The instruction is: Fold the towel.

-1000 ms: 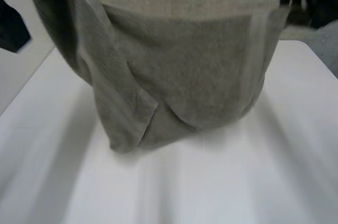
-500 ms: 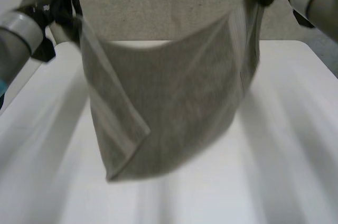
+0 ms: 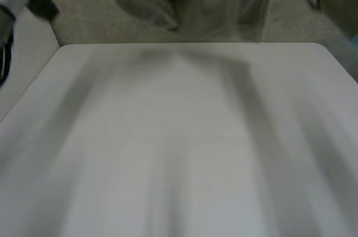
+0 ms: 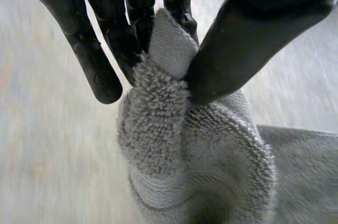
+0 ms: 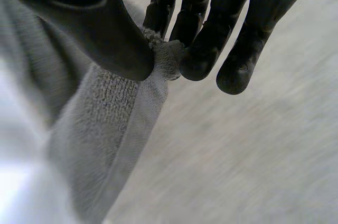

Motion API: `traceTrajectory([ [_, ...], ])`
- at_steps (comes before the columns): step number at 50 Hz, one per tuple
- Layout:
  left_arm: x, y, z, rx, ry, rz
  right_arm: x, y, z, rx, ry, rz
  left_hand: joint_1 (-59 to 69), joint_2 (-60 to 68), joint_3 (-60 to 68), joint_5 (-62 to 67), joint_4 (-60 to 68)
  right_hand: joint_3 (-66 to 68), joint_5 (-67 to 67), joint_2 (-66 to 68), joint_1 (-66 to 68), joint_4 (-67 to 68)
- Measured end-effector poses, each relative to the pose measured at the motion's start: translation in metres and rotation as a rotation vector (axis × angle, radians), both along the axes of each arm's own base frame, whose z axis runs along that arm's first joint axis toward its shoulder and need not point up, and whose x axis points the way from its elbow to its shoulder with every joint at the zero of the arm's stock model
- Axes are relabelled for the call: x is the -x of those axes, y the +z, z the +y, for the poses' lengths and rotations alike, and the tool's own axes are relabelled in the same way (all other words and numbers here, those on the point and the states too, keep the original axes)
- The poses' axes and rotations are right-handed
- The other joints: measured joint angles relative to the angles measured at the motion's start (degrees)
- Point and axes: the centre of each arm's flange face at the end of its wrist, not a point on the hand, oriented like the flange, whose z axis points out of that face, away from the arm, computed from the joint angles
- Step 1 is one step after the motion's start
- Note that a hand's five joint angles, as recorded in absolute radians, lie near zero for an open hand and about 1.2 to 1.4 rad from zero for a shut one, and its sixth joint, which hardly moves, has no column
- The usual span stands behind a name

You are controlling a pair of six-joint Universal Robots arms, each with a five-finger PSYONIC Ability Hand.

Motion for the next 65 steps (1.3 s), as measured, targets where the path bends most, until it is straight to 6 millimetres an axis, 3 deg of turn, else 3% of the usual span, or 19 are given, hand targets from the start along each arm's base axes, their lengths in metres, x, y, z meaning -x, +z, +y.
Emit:
traceTrajectory([
  [2, -0.003, -0.024, -0.001, -0.060, -0.028, -0.035, 0.000, -0.022, 0.000, -0.086, 0.021, 0.062, 0.00, 0.02, 0.02, 0.00, 0.01, 0.00, 0.00, 0.00, 0.00, 0.00],
  [4, -0.006, -0.060, 0.001, -0.135, -0.072, -0.094, 0.001, -0.058, 0.002, -0.221, 0.055, 0.171, 0.01, 0.05, 0.03, 0.02, 0.01, 0.00, 0.00, 0.00, 0.00, 0.00],
  [11, -0.017, -0.141, 0.017, -0.228, -0.140, -0.282, 0.014, -0.143, 0.012, -0.500, 0.122, 0.399, 0.02, 0.12, 0.21, 0.41, 0.01, 0.00, 0.00, 0.00, 0.00, 0.00],
  [15, -0.022, -0.168, 0.028, -0.253, -0.144, -0.369, 0.022, -0.170, 0.016, -0.572, 0.129, 0.436, 0.02, 0.13, 0.21, 0.42, 0.01, 0.00, 0.00, 0.00, 0.00, 0.01],
  [21, -0.025, -0.191, 0.048, -0.307, -0.148, -0.458, 0.028, -0.186, 0.024, -0.592, 0.122, 0.436, -1.17, -3.26, -3.51, -0.94, -4.80, 0.00, 0.00, 0.00, 0.00, 0.01],
  [24, -0.025, -0.193, 0.057, -0.324, -0.151, -0.486, 0.030, -0.187, 0.029, -0.585, 0.121, 0.432, -16.30, -19.99, -18.84, -15.47, -20.38, -1.92, -1.81, -1.63, -2.24, -1.93],
  [25, -0.025, -0.193, 0.061, -0.327, -0.152, -0.499, 0.030, -0.188, 0.032, -0.582, 0.121, 0.431, -27.57, -31.36, -29.58, -27.02, -31.48, -5.69, -5.21, -5.01, -5.79, -5.62],
  [28, -0.025, -0.189, 0.069, -0.326, -0.153, -0.530, 0.031, -0.186, 0.039, -0.572, 0.122, 0.427, -51.80, -53.97, -53.41, -51.77, -55.09, -29.78, -28.81, -29.33, -29.55, -29.49],
  [29, -0.025, -0.185, 0.073, -0.322, -0.152, -0.545, 0.032, -0.185, 0.042, -0.566, 0.122, 0.425, -56.23, -59.09, -58.64, -57.20, -60.07, -42.06, -42.91, -41.79, -42.73, -41.57],
  [34, -0.024, -0.168, 0.084, -0.299, -0.145, -0.589, 0.033, -0.178, 0.050, -0.534, 0.114, 0.398, -58.08, -61.72, -61.65, -59.79, -62.62, -61.29, -62.10, -59.52, -60.36, -61.29],
  [41, -0.024, -0.127, 0.101, -0.252, -0.104, -0.606, 0.038, -0.165, 0.058, -0.523, 0.080, 0.263, -58.16, -61.78, -61.65, -59.81, -62.62, -62.89, -62.36, -60.70, -62.97, -62.07],
  [48, -0.024, -0.102, 0.111, -0.283, 0.015, -0.528, 0.042, -0.172, 0.074, -0.524, 0.070, 0.181, -58.16, -61.78, -61.65, -59.82, -62.63, -62.90, -62.36, -60.70, -63.19, -62.07],
  [54, -0.014, -0.102, 0.108, -0.379, 0.128, -0.410, 0.044, -0.185, 0.088, -0.499, 0.072, 0.175, -58.16, -61.78, -61.65, -59.78, -62.63, -62.91, -62.36, -60.70, -63.20, -62.07],
  [65, 0.047, -0.132, 0.097, -0.449, 0.245, -0.396, 0.045, -0.206, 0.098, -0.521, 0.070, 0.198, -58.16, -61.78, -61.65, -59.75, -62.63, -62.91, -62.36, -60.70, -63.20, -62.07],
])
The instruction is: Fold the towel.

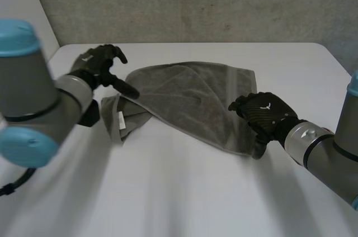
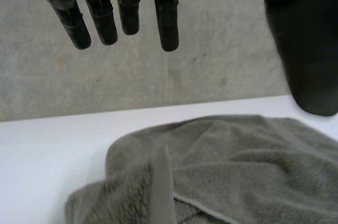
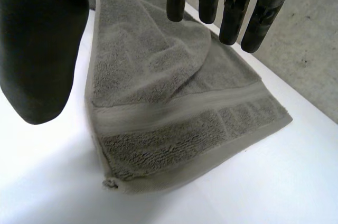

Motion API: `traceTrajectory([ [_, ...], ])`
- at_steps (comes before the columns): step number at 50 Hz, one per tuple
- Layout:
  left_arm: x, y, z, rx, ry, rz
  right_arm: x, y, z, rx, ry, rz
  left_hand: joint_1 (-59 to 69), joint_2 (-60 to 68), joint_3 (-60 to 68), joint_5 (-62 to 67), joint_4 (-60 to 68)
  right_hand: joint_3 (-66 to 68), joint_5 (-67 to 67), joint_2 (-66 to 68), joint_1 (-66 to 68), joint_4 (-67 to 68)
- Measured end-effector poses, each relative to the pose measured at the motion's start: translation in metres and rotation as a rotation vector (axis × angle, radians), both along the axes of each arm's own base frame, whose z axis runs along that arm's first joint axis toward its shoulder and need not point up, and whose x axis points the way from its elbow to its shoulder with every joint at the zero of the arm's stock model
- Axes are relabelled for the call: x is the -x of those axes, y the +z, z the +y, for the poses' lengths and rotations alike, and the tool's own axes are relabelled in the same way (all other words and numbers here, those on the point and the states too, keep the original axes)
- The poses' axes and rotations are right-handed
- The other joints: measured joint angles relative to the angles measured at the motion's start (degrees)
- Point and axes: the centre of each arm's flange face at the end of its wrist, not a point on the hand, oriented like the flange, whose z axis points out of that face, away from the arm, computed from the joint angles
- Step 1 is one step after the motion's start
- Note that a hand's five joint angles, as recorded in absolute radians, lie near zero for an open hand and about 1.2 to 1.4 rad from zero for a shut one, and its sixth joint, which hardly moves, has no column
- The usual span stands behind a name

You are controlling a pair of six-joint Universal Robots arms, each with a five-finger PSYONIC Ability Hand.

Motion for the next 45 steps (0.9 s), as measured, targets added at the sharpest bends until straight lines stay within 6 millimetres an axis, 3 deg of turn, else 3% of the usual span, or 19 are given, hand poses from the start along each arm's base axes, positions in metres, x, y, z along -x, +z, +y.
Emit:
traceTrajectory([
  [8, 0.029, -0.050, -0.010, -0.044, 0.101, -0.100, 0.002, -0.008, 0.000, -0.008, -0.020, 0.015, 0.00, 0.00, 0.00, 0.03, 0.00, 0.00, 0.00, 0.00, 0.00, 0.00],
  [14, 0.028, -0.071, -0.013, -0.042, 0.188, -0.205, 0.003, -0.010, -0.001, -0.005, -0.030, 0.022, 0.00, 0.00, 0.00, -0.01, 0.00, 0.00, 0.00, 0.00, 0.00, 0.00],
  [22, 0.012, -0.072, -0.016, 0.015, 0.300, -0.321, 0.003, -0.013, -0.001, -0.012, -0.030, 0.028, 0.00, 0.00, 0.00, -0.06, 0.00, 0.00, 0.00, 0.00, 0.00, 0.00],
  [35, -0.035, -0.049, -0.014, 0.057, 0.413, -0.317, 0.002, -0.023, 0.001, -0.027, -0.018, 0.054, 0.00, 0.00, 0.00, -0.12, 0.00, 0.00, 0.00, 0.00, 0.00, 0.00],
  [45, -0.057, -0.063, -0.010, -0.009, 0.421, -0.343, 0.003, -0.024, -0.004, 0.000, -0.039, 0.039, 2.66, 2.74, 2.40, 4.64, 2.17, 0.01, 0.14, 0.00, 0.34, 0.00],
])
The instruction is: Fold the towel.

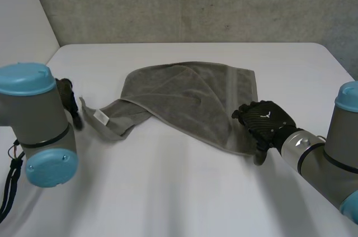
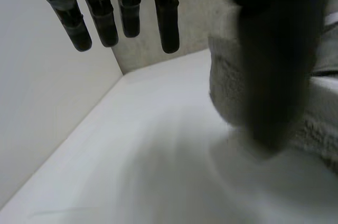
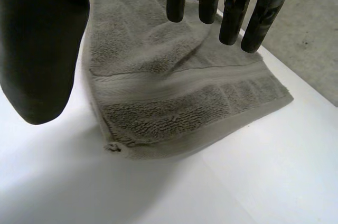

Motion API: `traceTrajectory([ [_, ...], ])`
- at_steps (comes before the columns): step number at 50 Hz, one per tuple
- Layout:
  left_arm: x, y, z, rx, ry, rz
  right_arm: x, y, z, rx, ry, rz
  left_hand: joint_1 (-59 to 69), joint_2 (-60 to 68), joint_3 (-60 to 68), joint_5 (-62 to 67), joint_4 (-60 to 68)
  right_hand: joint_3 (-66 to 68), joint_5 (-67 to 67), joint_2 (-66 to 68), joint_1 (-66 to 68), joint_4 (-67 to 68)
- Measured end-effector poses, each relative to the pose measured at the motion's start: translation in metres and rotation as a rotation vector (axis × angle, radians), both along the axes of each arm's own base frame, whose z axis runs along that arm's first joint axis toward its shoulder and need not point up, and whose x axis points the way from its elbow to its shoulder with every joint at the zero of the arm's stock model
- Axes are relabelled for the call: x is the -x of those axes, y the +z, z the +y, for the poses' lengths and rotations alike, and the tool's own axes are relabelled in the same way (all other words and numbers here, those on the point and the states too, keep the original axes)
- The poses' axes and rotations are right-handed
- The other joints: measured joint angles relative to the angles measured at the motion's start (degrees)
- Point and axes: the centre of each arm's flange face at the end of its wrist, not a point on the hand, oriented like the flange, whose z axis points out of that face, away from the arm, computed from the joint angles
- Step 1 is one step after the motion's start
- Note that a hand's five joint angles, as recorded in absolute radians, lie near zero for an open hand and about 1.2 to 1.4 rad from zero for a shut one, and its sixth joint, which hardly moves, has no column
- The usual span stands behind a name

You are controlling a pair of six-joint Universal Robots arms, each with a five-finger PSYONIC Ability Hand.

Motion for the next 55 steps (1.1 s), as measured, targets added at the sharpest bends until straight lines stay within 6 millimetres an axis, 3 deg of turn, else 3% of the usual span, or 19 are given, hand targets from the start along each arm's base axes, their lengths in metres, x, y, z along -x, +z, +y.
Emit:
traceTrajectory([
  [10, -0.006, -0.022, -0.003, -0.075, -0.062, 0.018, 0.001, -0.002, -0.002, 0.019, -0.017, -0.005, 3.18, 2.94, 3.01, 3.13, 2.84, 0.11, 0.01, 0.04, 0.24, 0.06],
  [19, -0.009, -0.021, -0.006, -0.075, -0.062, 0.030, 0.001, -0.006, -0.001, 0.010, -0.015, -0.001, 3.95, 3.78, 3.66, 3.77, 3.34, 0.11, 0.02, 0.05, 0.29, 0.11],
  [27, -0.014, -0.016, -0.009, -0.062, -0.041, 0.083, 0.000, -0.008, -0.001, 0.004, -0.013, 0.003, 31.73, 32.42, 32.30, 30.85, 32.53, 0.11, 0.02, 0.05, 0.31, 0.11],
  [29, -0.015, -0.013, -0.009, -0.056, -0.050, 0.123, 0.000, -0.008, -0.001, 0.004, -0.012, 0.004, 51.66, 51.97, 51.57, 50.99, 52.14, 0.11, 0.01, 0.05, 0.31, 0.11],
  [32, -0.013, -0.009, -0.009, -0.051, -0.080, 0.186, 0.000, -0.009, -0.001, 0.004, -0.011, 0.005, 55.30, 59.35, 59.09, 55.30, 59.72, 0.11, 0.02, 0.05, 0.32, 0.11],
  [41, -0.022, -0.001, -0.015, -0.037, -0.101, 0.315, 0.001, -0.012, 0.000, -0.003, -0.010, 0.013, 55.16, 58.80, 58.58, 55.14, 59.52, 0.11, 0.02, 0.05, 0.32, 0.11],
  [46, -0.031, 0.006, -0.025, -0.013, -0.070, 0.349, 0.000, -0.013, 0.000, -0.006, -0.009, 0.016, 28.48, 28.72, 29.18, 28.50, 29.47, 0.11, 0.02, 0.05, 0.32, 0.11],
  [49, -0.034, 0.014, -0.030, -0.001, -0.061, 0.367, 0.000, -0.014, 0.000, -0.008, -0.009, 0.016, 22.70, 23.52, 24.01, 22.23, 23.83, 0.11, 0.02, 0.05, 0.32, 0.11],
  [55, -0.034, 0.029, -0.040, 0.004, -0.052, 0.397, 0.000, -0.015, 0.001, -0.012, -0.005, 0.018, 22.28, 23.30, 23.73, 21.39, 23.54, 0.11, 0.02, 0.05, 0.32, 0.11],
])
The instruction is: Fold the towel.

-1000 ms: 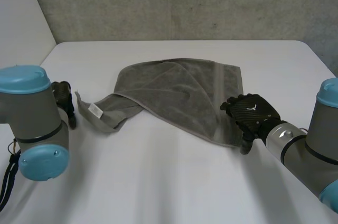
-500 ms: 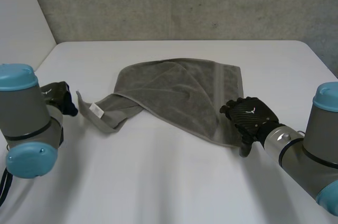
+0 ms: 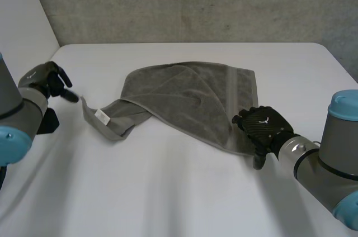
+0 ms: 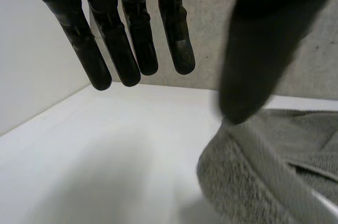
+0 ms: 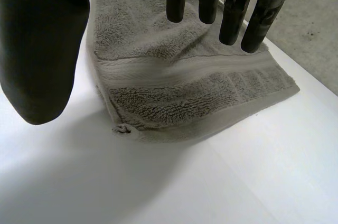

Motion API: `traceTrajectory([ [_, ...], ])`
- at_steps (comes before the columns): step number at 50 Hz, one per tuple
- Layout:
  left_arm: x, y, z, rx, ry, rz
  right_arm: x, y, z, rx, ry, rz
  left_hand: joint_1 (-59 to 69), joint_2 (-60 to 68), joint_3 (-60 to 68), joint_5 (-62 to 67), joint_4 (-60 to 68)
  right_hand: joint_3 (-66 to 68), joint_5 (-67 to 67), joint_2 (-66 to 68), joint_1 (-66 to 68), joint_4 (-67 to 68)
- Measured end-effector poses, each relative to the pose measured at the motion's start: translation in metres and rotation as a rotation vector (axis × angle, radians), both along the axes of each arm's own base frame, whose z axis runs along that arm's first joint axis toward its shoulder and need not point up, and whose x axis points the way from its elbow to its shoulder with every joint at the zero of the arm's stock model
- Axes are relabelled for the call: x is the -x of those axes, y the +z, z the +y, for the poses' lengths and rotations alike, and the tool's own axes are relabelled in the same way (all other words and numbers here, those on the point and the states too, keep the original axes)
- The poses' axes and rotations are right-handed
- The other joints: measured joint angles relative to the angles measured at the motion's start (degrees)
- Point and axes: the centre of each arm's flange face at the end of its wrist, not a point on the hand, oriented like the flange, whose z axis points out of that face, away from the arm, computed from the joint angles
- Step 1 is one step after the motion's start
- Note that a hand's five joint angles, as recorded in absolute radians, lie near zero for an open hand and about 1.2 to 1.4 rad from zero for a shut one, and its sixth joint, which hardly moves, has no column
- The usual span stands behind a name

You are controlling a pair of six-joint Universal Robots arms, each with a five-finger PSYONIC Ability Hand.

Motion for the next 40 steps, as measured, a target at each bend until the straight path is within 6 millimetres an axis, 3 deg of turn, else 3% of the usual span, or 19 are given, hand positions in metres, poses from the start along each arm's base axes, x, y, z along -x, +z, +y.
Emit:
traceTrajectory([
  [7, 0.005, 0.004, -0.014, -0.037, 0.000, 0.025, -0.002, -0.002, 0.002, -0.006, 0.007, 0.004, -0.03, 0.00, 0.00, -0.02, 0.00, 0.00, 0.00, 0.00, 0.00, 0.00],
  [19, 0.014, -0.017, -0.037, -0.136, -0.006, 0.006, -0.002, -0.008, 0.001, -0.006, 0.013, 0.020, -0.06, -0.10, -0.05, -0.04, -0.24, 0.00, 0.00, 0.00, 0.00, 0.00],
  [27, 0.018, -0.033, -0.026, -0.246, -0.021, -0.024, -0.002, -0.010, 0.001, -0.007, 0.016, 0.029, -0.25, -0.33, -0.27, -0.31, -0.54, 0.00, 0.00, 0.00, 0.00, 0.00],
  [40, 0.015, -0.034, -0.007, -0.327, -0.026, -0.045, -0.002, -0.010, 0.001, -0.009, 0.016, 0.029, -0.35, -0.52, -0.58, -0.37, -0.62, 0.00, 0.00, 0.00, 0.00, 0.00],
])
